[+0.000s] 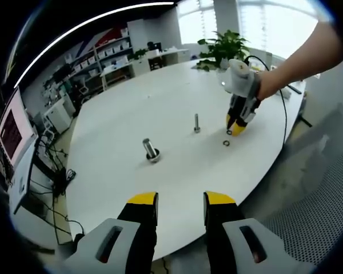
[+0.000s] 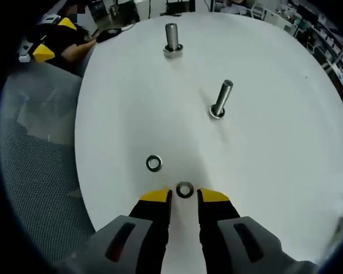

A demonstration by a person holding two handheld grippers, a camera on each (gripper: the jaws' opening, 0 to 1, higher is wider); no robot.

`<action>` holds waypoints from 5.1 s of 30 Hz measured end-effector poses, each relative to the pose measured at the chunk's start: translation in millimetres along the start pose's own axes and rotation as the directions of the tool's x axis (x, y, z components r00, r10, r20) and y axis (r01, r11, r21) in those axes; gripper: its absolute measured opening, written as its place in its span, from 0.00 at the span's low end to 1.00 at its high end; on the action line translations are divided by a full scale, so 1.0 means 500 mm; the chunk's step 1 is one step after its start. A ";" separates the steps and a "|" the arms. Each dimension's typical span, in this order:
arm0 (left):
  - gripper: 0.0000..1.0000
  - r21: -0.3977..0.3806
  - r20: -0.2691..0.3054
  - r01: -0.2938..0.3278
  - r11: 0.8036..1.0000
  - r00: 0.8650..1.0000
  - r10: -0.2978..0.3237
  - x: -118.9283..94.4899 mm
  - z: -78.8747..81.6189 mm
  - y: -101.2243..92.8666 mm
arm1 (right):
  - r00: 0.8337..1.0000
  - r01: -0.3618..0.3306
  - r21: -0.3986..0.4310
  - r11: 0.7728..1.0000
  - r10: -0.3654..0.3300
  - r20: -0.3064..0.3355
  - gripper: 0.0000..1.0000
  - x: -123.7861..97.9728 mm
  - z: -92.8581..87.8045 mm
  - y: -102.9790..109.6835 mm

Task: Place the washer onto the threaded stud by aligning its center hole with the stud, sliding it down to the base, and recovering from edge contact or off-axis alignment until the washer reaches the visible bottom stop.

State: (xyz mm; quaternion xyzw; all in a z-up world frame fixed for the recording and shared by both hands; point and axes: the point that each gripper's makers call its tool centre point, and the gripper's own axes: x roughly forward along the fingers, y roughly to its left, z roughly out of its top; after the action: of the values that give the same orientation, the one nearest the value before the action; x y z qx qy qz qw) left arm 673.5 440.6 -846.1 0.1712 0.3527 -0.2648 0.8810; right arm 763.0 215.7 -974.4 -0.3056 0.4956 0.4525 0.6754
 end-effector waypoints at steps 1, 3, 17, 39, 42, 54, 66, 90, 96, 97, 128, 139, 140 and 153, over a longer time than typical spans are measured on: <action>0.30 -0.001 -0.001 0.000 1.000 1.000 0.000 0.000 0.000 0.000 | 1.000 0.002 -0.005 1.000 -0.002 0.006 0.20 0.000 0.000 -0.001; 0.30 -0.003 0.002 0.000 1.000 1.000 0.000 -0.001 0.001 0.001 | 1.000 0.014 -0.040 0.999 -0.013 0.015 0.18 0.001 0.001 -0.003; 0.29 -0.006 0.000 -0.003 1.000 1.000 0.003 -0.001 0.000 0.002 | 0.999 0.023 -0.076 0.997 -0.025 -0.026 0.14 0.005 0.011 -0.002; 0.29 -0.009 0.008 -0.006 1.000 1.000 0.006 -0.002 0.002 0.004 | 0.998 0.037 -0.034 0.999 -0.035 0.051 0.13 -0.019 0.097 -0.007; 0.29 -0.009 0.005 -0.007 1.000 1.000 0.007 -0.002 0.001 0.005 | 0.997 0.040 -0.020 0.999 -0.038 0.068 0.14 -0.025 0.114 -0.012; 0.29 -0.012 0.011 -0.012 1.000 1.000 0.012 -0.003 0.003 0.008 | 0.988 0.084 -0.023 0.996 -0.080 0.128 0.14 -0.061 0.165 -0.046; 0.29 -0.014 0.012 -0.015 1.000 1.000 0.015 -0.003 0.004 0.009 | 0.980 0.127 -0.065 0.990 -0.115 0.162 0.14 -0.078 0.196 -0.055; 0.29 -0.017 0.006 -0.021 1.000 1.000 0.021 -0.003 0.001 0.013 | 0.987 0.097 -0.073 0.993 -0.087 0.133 0.14 -0.061 0.213 -0.072; 0.29 -0.018 0.002 -0.021 1.000 1.000 0.021 -0.002 0.000 0.012 | 0.990 0.086 -0.080 0.993 -0.076 0.118 0.14 -0.053 0.214 -0.071; 0.29 -0.017 0.002 -0.021 1.000 1.000 0.021 -0.002 0.000 0.012 | 0.990 0.085 -0.081 0.993 -0.075 0.116 0.14 -0.052 0.214 -0.071; 0.29 -0.021 -0.009 -0.016 1.000 1.000 0.016 0.000 -0.007 0.011 | 0.999 0.037 -0.097 0.995 -0.038 -0.005 0.14 0.027 0.184 -0.081; 0.29 -0.018 -0.013 -0.014 1.000 1.000 0.013 0.000 -0.007 0.009 | 0.999 0.053 -0.101 0.993 -0.053 0.008 0.17 0.021 0.171 -0.085; 0.29 -0.019 -0.013 -0.014 1.000 1.000 0.014 0.001 -0.007 0.009 | 0.998 0.054 -0.097 0.994 -0.053 0.015 0.17 0.016 0.168 -0.085; 0.30 -0.021 0.007 -0.020 1.000 1.000 0.020 -0.002 0.001 0.014 | 0.998 0.053 -0.053 0.997 -0.052 0.023 0.19 -0.009 0.106 -0.073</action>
State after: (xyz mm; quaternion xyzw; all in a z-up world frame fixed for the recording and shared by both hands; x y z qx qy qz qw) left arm 677.3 446.2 -844.4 0.1645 0.3507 -0.2527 0.8866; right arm 816.8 245.1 -954.3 -0.3317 0.4677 0.4512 0.6839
